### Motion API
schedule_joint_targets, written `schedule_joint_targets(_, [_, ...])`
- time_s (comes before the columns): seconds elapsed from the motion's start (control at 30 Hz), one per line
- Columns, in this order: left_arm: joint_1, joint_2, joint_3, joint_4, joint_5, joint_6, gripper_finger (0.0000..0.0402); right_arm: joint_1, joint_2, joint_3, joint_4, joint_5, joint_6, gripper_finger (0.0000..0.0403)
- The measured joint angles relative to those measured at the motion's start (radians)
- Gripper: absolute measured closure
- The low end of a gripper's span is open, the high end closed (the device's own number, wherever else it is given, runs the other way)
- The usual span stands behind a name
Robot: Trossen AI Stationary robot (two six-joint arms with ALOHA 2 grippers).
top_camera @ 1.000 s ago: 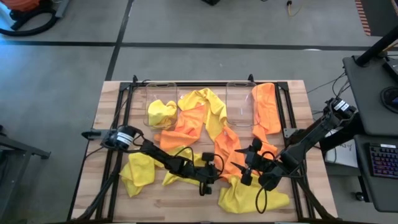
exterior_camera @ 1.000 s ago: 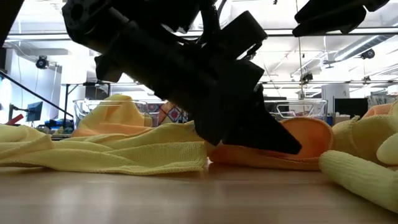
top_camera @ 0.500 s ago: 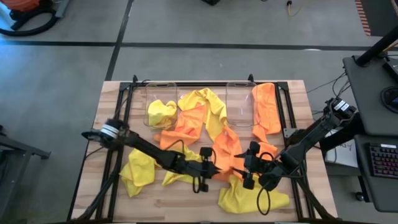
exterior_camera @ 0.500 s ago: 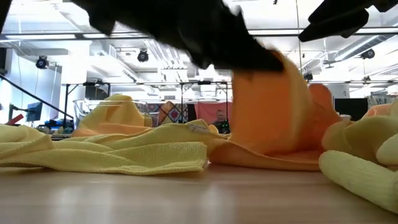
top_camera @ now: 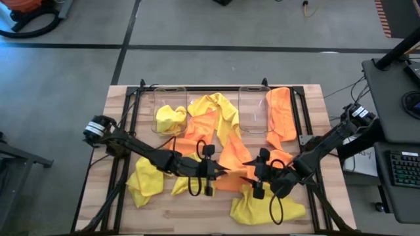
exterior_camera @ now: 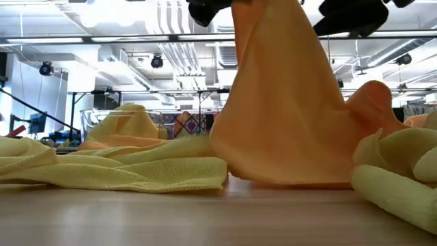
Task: Sort microfiber towel by color & place in baskets
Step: Put the orange microfiber cloth into the right transparent bin
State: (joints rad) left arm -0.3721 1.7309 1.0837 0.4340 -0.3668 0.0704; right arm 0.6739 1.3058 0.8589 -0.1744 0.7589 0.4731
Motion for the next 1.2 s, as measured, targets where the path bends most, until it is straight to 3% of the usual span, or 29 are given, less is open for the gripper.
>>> schedule_joint_targets(0.27, [0.0,0.0,0.003,0.069,-0.008,0.0,0.0402,-0.059,0.078,0.0,0.087,0.0,-0.032,0.0157])
schedule_joint_targets(0.37, [0.0,0.0,0.003,0.071,-0.008,0.0,0.0402,-0.082,0.107,0.0,0.091,-0.001,-0.041,0.0177])
schedule_joint_targets(0.47, [0.0,0.0,0.003,0.076,-0.008,0.0,0.0402,-0.097,0.121,-0.001,0.104,-0.011,-0.055,0.023])
schedule_joint_targets(0.6, [0.0,-0.007,0.003,0.073,-0.009,-0.017,0.0397,-0.103,0.123,-0.001,0.118,-0.034,-0.082,0.0344])
schedule_joint_targets(0.63, [0.0,-0.013,0.003,0.064,-0.009,-0.018,0.0391,-0.103,0.123,-0.001,0.12,-0.034,-0.095,0.0371])
schedule_joint_targets(0.77, [0.0,-0.057,0.003,-0.024,-0.009,-0.035,0.0349,-0.105,0.118,0.003,0.128,-0.05,-0.118,0.039])
schedule_joint_targets(1.0, [0.0,-0.191,0.003,-0.268,-0.017,-0.053,0.0244,-0.115,0.075,0.063,0.128,-0.053,-0.219,0.0394])
schedule_joint_targets(1.2, [0.0,-0.321,0.002,-0.498,-0.06,-0.106,0.0201,-0.165,0.022,0.153,0.126,-0.052,-0.408,0.0394])
